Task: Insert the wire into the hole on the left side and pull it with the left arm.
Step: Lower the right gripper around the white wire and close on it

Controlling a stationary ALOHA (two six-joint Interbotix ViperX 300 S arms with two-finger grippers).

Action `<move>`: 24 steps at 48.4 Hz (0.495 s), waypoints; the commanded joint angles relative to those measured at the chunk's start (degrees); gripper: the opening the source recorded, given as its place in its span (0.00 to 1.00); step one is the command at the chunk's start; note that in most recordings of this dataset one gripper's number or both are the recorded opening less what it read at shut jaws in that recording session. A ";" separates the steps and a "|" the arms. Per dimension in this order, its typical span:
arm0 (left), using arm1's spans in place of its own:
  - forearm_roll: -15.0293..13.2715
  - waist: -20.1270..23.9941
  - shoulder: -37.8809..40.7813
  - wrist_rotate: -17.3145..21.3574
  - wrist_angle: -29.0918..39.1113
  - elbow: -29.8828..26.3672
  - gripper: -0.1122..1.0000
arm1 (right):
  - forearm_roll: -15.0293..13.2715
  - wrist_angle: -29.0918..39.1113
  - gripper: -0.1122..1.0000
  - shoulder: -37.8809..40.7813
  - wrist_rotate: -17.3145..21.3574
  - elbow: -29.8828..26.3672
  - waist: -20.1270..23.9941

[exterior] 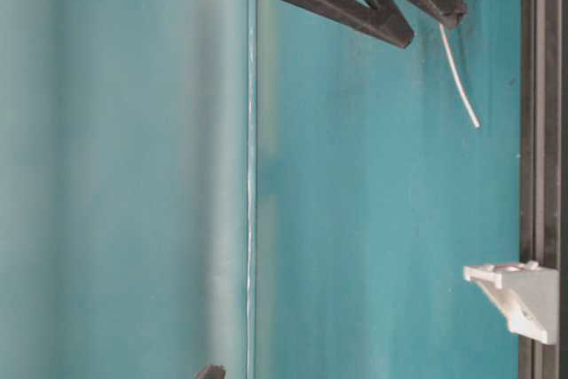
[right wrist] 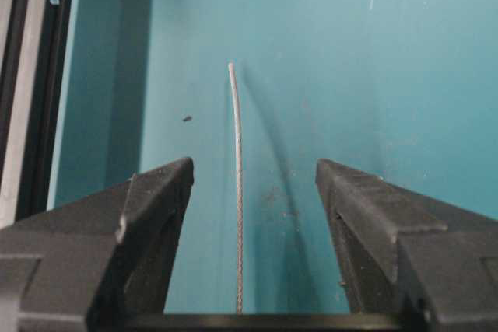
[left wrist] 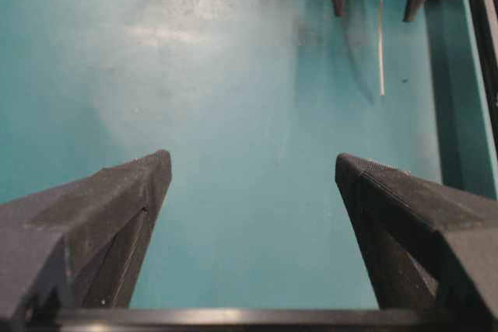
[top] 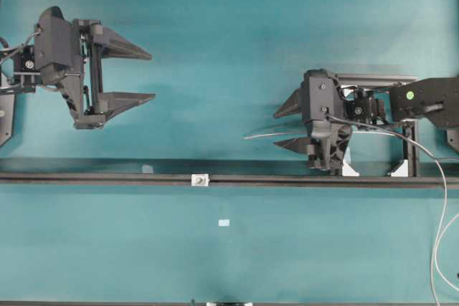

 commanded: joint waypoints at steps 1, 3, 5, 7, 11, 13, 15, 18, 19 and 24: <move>-0.09 0.18 -0.35 -0.09 -0.53 -0.97 0.79 | 0.18 -0.18 0.70 -0.35 0.18 -1.05 0.09; -0.09 0.18 -0.35 -0.09 -0.53 -0.97 0.79 | 0.18 -0.18 0.70 -0.35 0.18 -1.14 0.09; -0.09 0.26 -0.26 -0.09 -0.53 -0.97 0.79 | 0.18 -0.18 0.70 -0.35 0.18 -1.23 0.09; -0.09 0.26 -0.26 -0.09 -0.53 -0.97 0.79 | 0.18 -0.18 0.70 -0.35 0.18 -1.23 0.09; -0.09 0.18 -0.26 -0.18 -0.53 -0.97 0.79 | 0.09 -0.18 0.70 -0.35 0.18 -1.32 0.09; -0.09 0.18 -0.26 -0.18 -0.53 -0.97 0.79 | 0.18 -0.09 0.70 -0.35 0.18 -1.32 0.09; -0.09 0.18 -0.26 -0.18 -0.53 -0.97 0.79 | 0.18 -0.09 0.69 -0.26 0.18 -1.32 0.09; -0.09 0.18 -0.26 -0.18 -0.53 -0.97 0.79 | 0.18 0.09 0.66 -0.26 0.18 -1.32 0.00; -0.09 0.18 -0.26 -0.18 -0.62 -0.97 0.79 | 0.18 0.09 0.65 -0.35 0.18 -1.32 0.00; -0.18 0.18 -0.26 -0.26 -0.53 -0.97 0.79 | 0.26 0.70 0.52 -0.35 0.18 -1.41 -0.09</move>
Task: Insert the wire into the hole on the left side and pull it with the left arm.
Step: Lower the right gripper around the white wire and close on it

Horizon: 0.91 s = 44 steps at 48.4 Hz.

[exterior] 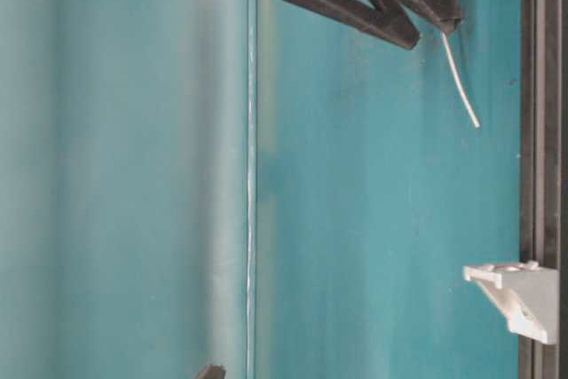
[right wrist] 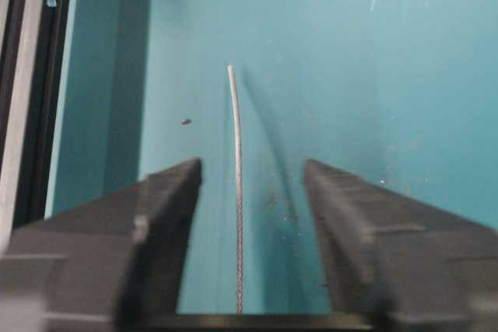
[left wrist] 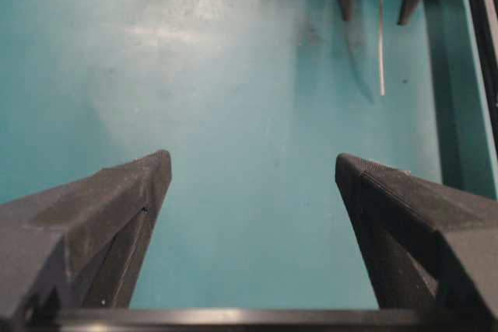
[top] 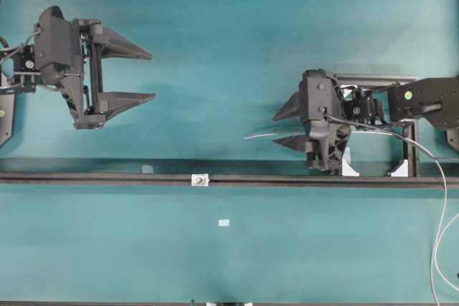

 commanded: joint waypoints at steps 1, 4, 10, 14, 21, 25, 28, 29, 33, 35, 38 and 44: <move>-0.09 0.26 -0.26 -0.18 -0.62 -1.05 0.79 | 0.18 0.44 0.48 -0.62 0.09 -1.14 0.00; -0.09 0.18 -0.26 -0.18 -0.62 -1.05 0.79 | 0.18 1.58 0.40 -0.62 0.09 -1.41 -0.09; -0.09 0.18 -0.35 -0.18 -0.62 -1.05 0.79 | 0.18 3.78 0.35 -0.62 0.09 -2.02 -0.09; -0.09 0.18 -0.26 -0.18 -0.62 -1.05 0.79 | 0.18 4.48 0.34 -0.62 0.00 -2.46 -0.09; -0.09 0.18 -0.35 -0.18 -0.62 -1.05 0.79 | 0.18 4.48 0.34 -0.62 0.00 -2.64 -0.09; -0.09 0.18 -0.26 -0.18 -0.62 -1.05 0.79 | 0.18 4.31 0.34 -0.53 0.00 -2.64 -0.26; -0.09 0.18 -0.26 -0.18 -0.62 -0.97 0.79 | 0.09 4.31 0.34 -0.53 0.00 -2.64 -0.44; -0.09 0.18 -0.35 -0.18 -0.62 -0.97 0.79 | 0.18 4.31 0.34 -0.62 0.00 -2.64 -0.44; -0.09 0.18 -0.26 -0.26 -0.62 -0.88 0.79 | 0.18 4.31 0.33 -0.53 0.00 -2.64 -0.44; -0.09 0.18 -0.35 -0.26 -0.62 -0.88 0.79 | 0.18 4.31 0.32 -0.53 -0.09 -2.64 -0.44; -0.09 0.26 -0.26 -0.26 -0.62 -0.79 0.79 | 0.18 4.31 0.27 -0.44 -0.09 -2.55 -0.44; -0.09 0.18 -0.26 -0.35 -0.62 -0.79 0.79 | 0.00 3.34 0.10 -0.26 -0.18 -2.20 -0.44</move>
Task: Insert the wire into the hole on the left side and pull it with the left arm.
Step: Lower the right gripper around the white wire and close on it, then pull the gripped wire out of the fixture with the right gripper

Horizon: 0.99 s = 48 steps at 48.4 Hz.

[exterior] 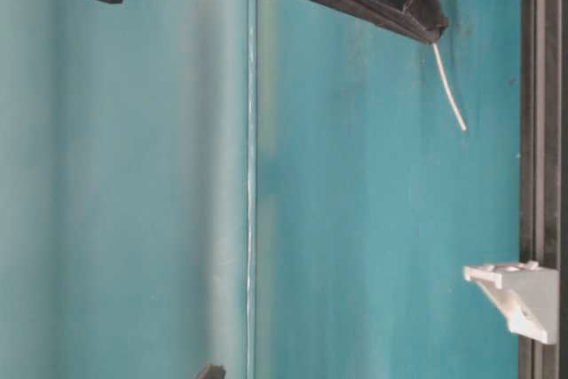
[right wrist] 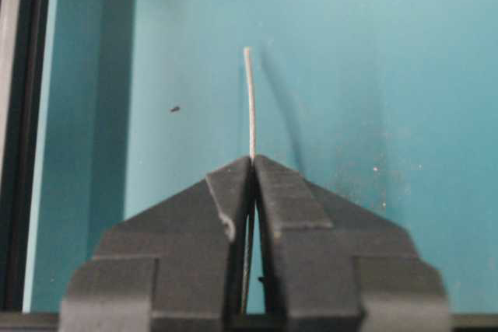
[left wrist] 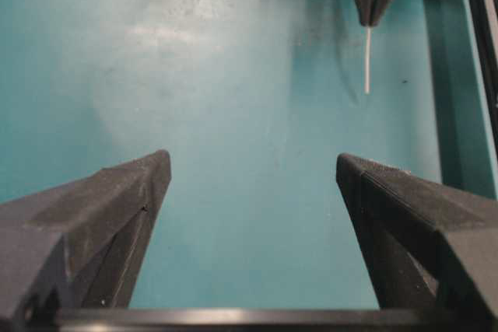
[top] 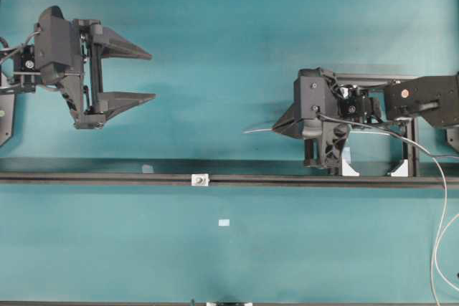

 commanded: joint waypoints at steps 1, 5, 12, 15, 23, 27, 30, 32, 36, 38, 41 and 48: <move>-0.09 0.18 -0.35 -0.18 -0.53 -0.70 0.79 | -0.09 -1.41 0.09 -0.44 -0.18 -0.53 -0.09; -0.09 0.26 -0.26 -0.09 -0.53 -0.62 0.79 | -0.18 -2.99 0.08 -0.44 -0.26 -0.09 -0.09; -0.09 0.18 -0.26 -0.09 -0.53 -0.62 0.79 | -0.18 -5.98 0.08 -0.44 -0.26 1.05 -0.09; -0.09 0.26 -0.35 -0.09 -0.44 -0.62 0.79 | -0.18 -6.68 0.08 -0.44 -0.26 1.32 -0.09; -0.09 0.18 -0.35 -0.09 -0.53 -0.62 0.79 | -0.18 -6.68 0.08 -0.62 -0.35 1.23 -0.09; -0.09 0.18 -0.35 -0.09 -0.44 -0.62 0.79 | -0.26 -6.50 0.08 -1.23 -0.53 1.23 -0.09; -0.09 0.18 -0.53 -0.09 -0.44 -0.62 0.79 | -0.26 -6.06 0.08 -2.20 -0.62 1.32 -0.18; -0.09 0.18 -0.62 -0.09 -0.44 -0.62 0.79 | -0.26 -5.54 0.08 -3.08 -0.70 1.41 -0.26; -0.09 0.18 -0.79 -0.09 -0.44 -0.79 0.79 | -0.26 -4.13 0.08 -4.92 -0.79 1.49 -0.35; -0.09 0.26 -0.79 0.00 -0.44 -0.88 0.79 | -0.26 -3.16 0.08 -6.06 -0.79 1.49 -0.44; -0.09 0.18 -0.97 0.00 -0.44 -1.14 0.79 | -0.26 -1.76 0.08 -7.65 -0.88 1.41 -0.70; -0.09 0.18 -1.05 0.00 -0.44 -1.41 0.78 | -0.35 1.23 0.08 -11.16 -0.88 1.32 -1.23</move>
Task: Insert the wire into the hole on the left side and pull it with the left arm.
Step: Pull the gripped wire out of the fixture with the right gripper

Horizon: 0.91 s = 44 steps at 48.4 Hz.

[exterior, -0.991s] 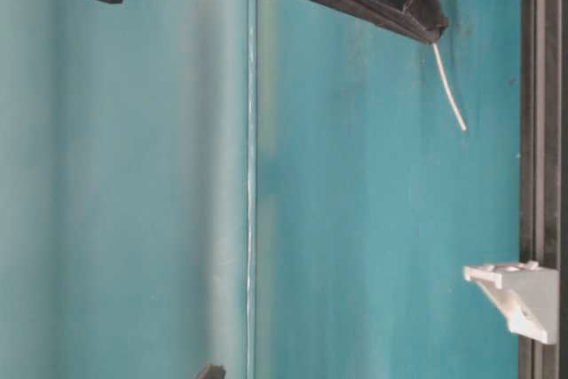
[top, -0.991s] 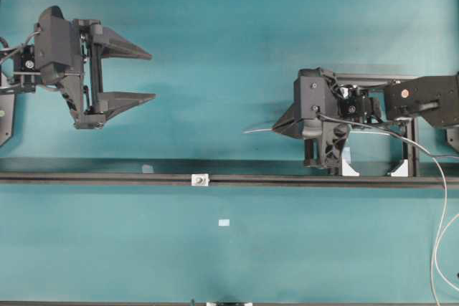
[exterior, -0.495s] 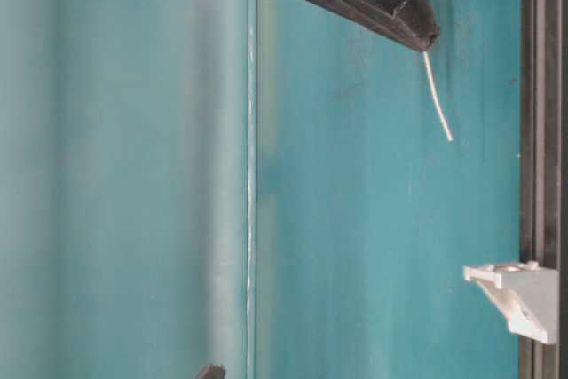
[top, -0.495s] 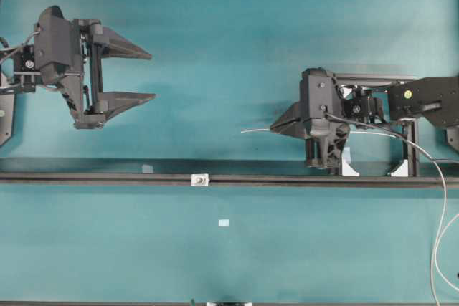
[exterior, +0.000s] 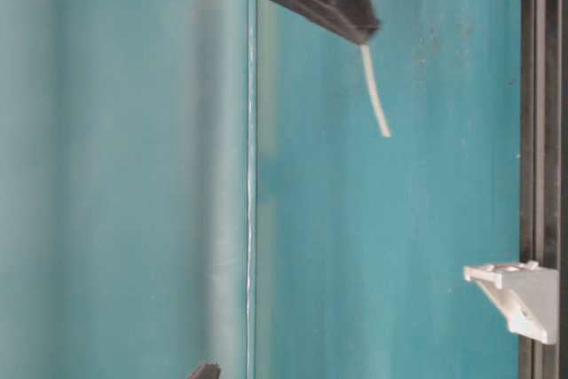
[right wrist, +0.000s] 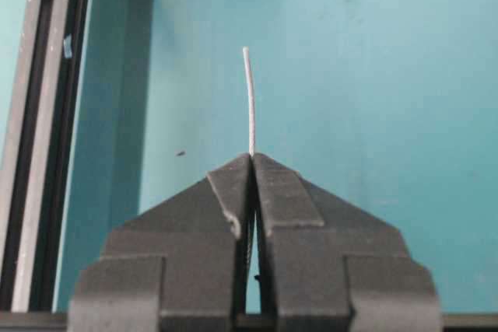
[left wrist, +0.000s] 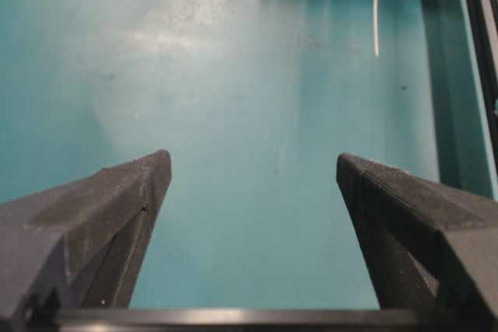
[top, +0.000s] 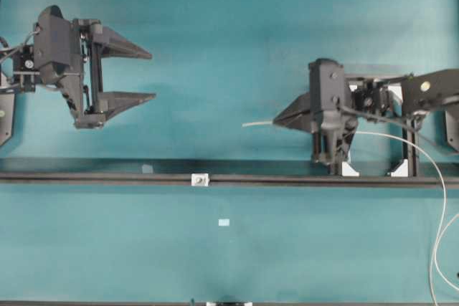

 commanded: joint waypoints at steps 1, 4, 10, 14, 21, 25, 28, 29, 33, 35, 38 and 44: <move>-0.09 0.18 -0.70 0.09 -0.44 -1.05 0.78 | -0.18 1.32 0.08 -3.16 -0.09 -0.53 -0.44; -0.09 0.18 -0.97 0.18 -0.35 -1.14 0.78 | -0.35 1.85 0.08 -4.22 -0.09 -0.53 -0.53; -0.09 0.18 -2.29 0.26 -0.26 -1.32 0.78 | -0.62 2.11 0.08 -6.24 -0.09 -0.62 -0.88; -0.09 0.18 -3.87 0.35 -0.18 -1.67 0.78 | -0.62 2.11 0.08 -7.65 -0.09 -0.53 -1.14; -0.09 0.18 -7.29 0.53 0.70 -1.67 0.78 | -0.62 2.99 0.08 -10.46 -0.09 -0.35 -1.58; -0.09 0.18 -9.23 0.53 1.76 -1.67 0.78 | -0.62 3.69 0.08 -11.78 -0.09 -0.35 -1.67; -0.09 0.26 -10.46 0.44 2.64 -1.67 0.78 | -0.62 3.78 0.08 -12.57 -0.09 -0.18 -1.67; -0.09 0.18 -10.90 0.44 2.90 -1.76 0.78 | -0.62 3.78 0.08 -12.74 0.00 -0.09 -1.67; -0.09 0.18 -11.87 -0.09 4.04 -1.58 0.78 | -0.62 3.34 0.08 -13.36 0.00 0.35 -1.67; -0.18 0.18 -12.04 -0.18 4.39 -1.23 0.78 | -0.62 2.64 0.08 -13.45 0.26 0.88 -1.67; -0.09 -0.26 -11.78 -0.62 4.92 -0.79 0.78 | -0.26 0.88 0.08 -13.54 0.44 1.85 -1.58; -0.18 -1.85 -11.60 -1.93 4.66 0.09 0.78 | 0.62 -5.98 0.08 -13.54 0.53 4.48 -0.79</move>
